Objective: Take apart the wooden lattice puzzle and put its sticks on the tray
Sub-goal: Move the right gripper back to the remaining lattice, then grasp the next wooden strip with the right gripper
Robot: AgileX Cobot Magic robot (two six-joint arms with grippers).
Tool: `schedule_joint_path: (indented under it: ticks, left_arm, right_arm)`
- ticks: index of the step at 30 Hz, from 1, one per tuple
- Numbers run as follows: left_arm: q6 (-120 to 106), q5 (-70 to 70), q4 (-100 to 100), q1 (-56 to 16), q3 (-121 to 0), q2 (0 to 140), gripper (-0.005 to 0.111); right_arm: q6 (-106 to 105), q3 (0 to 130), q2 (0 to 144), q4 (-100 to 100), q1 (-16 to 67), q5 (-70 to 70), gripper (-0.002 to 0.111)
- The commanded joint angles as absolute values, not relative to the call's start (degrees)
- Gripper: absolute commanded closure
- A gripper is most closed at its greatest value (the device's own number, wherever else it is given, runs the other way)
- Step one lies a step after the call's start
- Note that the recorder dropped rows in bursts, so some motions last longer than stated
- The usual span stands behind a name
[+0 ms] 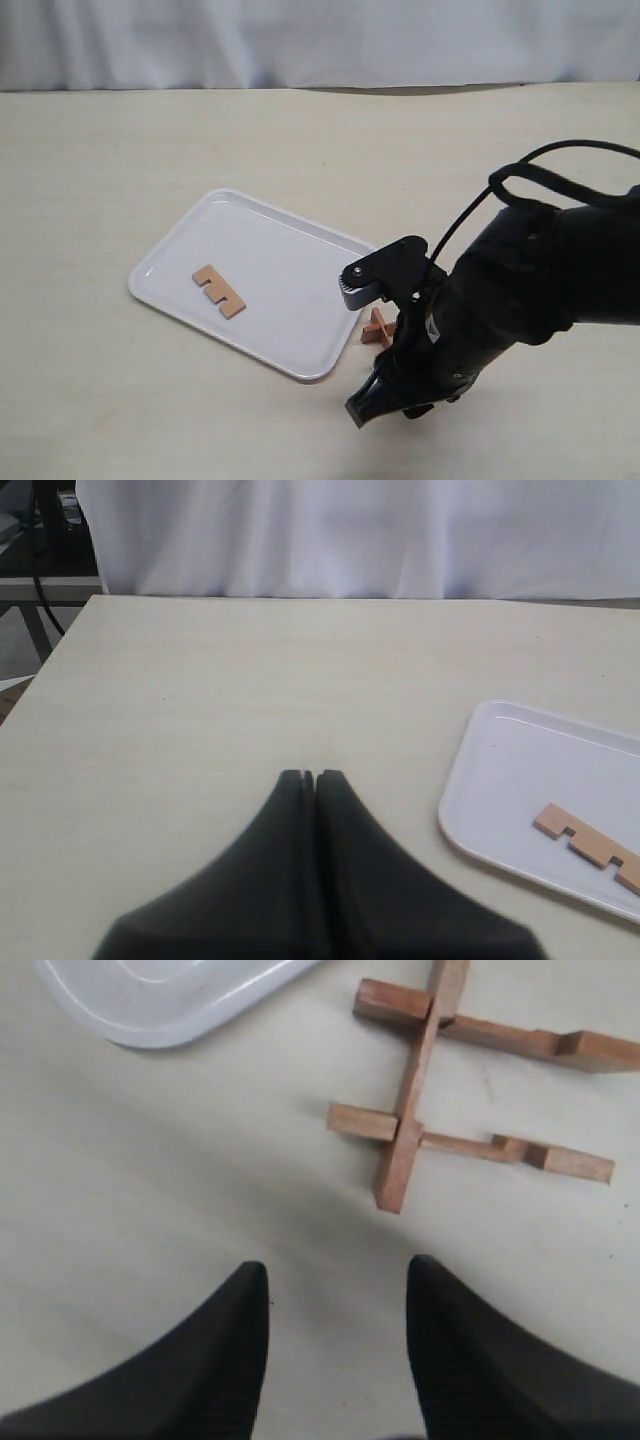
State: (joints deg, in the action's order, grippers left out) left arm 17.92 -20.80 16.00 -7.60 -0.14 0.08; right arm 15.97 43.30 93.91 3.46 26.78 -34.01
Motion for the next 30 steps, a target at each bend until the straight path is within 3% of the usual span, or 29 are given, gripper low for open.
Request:
schedule_joint_path:
  ticks: [1, 6, 21, 28, 30]
  left_arm:
    - [18.07, -20.42, 15.92, -8.06, 0.0, 0.0, 0.107]
    - [18.07, -20.42, 15.92, -8.06, 0.0, 0.0, 0.107]
    - [18.07, -20.73, 15.92, -8.06, 0.0, 0.0, 0.107]
    - [18.07, -20.73, 15.92, -8.06, 0.0, 0.0, 0.107]
    - [18.07, -20.73, 15.92, -8.06, 0.0, 0.0, 0.107]
  right_arm:
    - [20.0, 43.01, 96.13, 8.89, 26.81, -32.67, 0.066]
    - [28.89, 43.01, 97.54, 17.59, 26.81, -32.3, 0.066]
    - [30.39, 43.01, 98.1, 15.27, 26.81, -26.69, 0.07]
    - [30.67, 43.01, 98.1, 15.53, 26.69, -24.97, 0.093]
    - [30.67, 43.01, 98.1, 15.53, 26.69, -25.09, 0.095]
